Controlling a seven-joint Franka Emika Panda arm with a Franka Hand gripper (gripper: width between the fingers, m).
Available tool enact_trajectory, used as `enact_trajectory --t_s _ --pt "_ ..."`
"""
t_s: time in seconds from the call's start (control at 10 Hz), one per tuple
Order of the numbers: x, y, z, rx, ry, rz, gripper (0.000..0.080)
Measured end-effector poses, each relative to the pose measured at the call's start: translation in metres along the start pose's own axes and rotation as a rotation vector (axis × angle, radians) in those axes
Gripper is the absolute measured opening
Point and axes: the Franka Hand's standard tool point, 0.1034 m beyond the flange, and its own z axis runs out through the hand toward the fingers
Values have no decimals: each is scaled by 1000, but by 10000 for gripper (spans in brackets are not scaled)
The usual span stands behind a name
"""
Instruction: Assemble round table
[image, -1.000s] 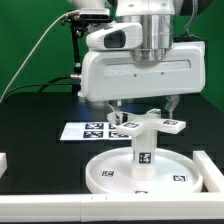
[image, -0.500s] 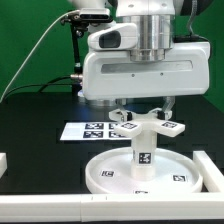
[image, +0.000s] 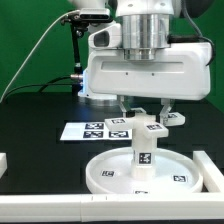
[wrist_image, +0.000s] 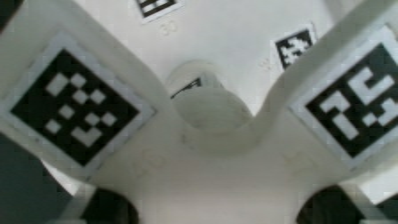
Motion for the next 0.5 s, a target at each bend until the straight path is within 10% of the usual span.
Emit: enact_trajectory --t_s 0.5 --pt "0 3 0 34 -31 375 442"
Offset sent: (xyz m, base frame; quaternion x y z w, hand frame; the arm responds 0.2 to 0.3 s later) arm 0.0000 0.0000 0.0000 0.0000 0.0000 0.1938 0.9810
